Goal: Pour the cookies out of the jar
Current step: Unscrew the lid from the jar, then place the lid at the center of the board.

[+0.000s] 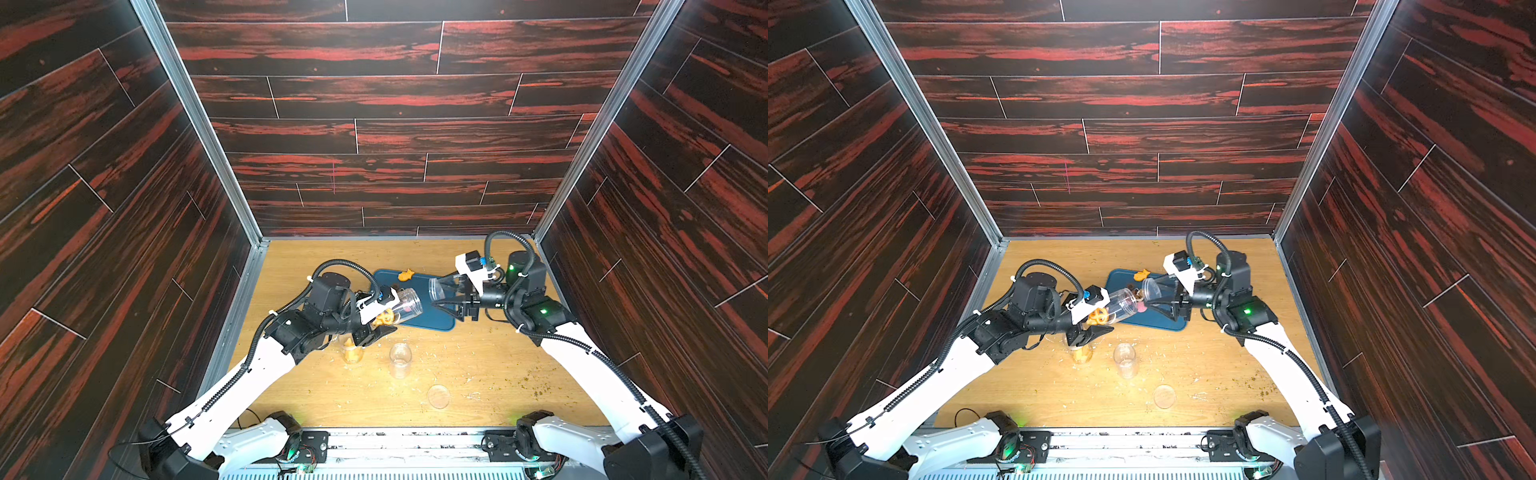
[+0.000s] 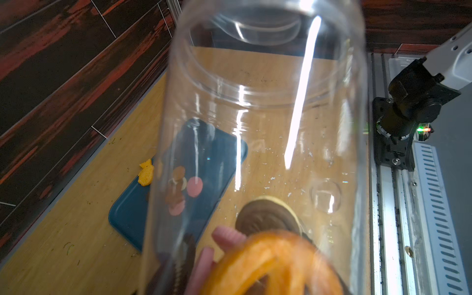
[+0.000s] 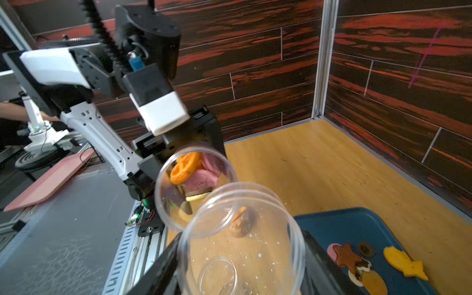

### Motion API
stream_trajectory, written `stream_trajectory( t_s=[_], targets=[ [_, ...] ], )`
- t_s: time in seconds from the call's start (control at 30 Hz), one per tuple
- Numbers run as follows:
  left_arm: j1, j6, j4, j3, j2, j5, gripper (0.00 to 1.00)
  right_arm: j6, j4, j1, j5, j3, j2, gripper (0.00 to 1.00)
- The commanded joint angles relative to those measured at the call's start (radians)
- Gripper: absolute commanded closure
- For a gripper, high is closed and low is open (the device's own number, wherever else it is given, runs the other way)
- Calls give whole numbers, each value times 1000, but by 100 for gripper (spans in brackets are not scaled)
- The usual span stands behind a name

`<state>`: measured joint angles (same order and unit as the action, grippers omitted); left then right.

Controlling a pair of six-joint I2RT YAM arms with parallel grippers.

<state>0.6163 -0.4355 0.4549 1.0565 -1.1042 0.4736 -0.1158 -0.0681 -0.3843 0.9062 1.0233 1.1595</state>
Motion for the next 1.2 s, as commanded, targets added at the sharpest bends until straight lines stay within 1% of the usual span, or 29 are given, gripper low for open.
stream_trajectory(
  t_s=[0.0,0.07,0.17,0.27,0.37,0.53,0.6,0.73,0.83,0.93,1.0,1.17],
  targets=[
    [2,4,-8,20,20,5,77,43,9,-4,26,18,-20,32],
    [3,0,-9,22,12,2,77,84,-1,-3,4,16,-29,32],
    [2,-5,-11,20,7,-19,76,106,-67,9,-50,12,-39,33],
    [2,-7,-18,16,13,-74,77,207,-134,27,-145,-2,-46,34],
    [2,-12,-17,11,21,-130,76,264,-253,27,-264,-17,-57,36],
    [2,19,-58,-20,43,-179,76,383,-486,27,-515,-32,-75,37],
    [2,34,-76,-34,53,-186,76,457,-632,27,-637,-21,-51,36],
    [2,36,-77,-47,60,-194,76,571,-801,27,-781,-62,9,36],
    [3,34,-69,-49,61,-198,76,650,-828,28,-852,-131,47,36],
    [2,31,-60,-48,65,-196,75,686,-808,31,-916,-200,101,35],
    [2,32,-55,-51,71,-196,75,702,-770,42,-921,-241,150,35],
    [2,27,-31,-51,96,-204,75,753,-709,46,-928,-285,250,33]
  ],
)
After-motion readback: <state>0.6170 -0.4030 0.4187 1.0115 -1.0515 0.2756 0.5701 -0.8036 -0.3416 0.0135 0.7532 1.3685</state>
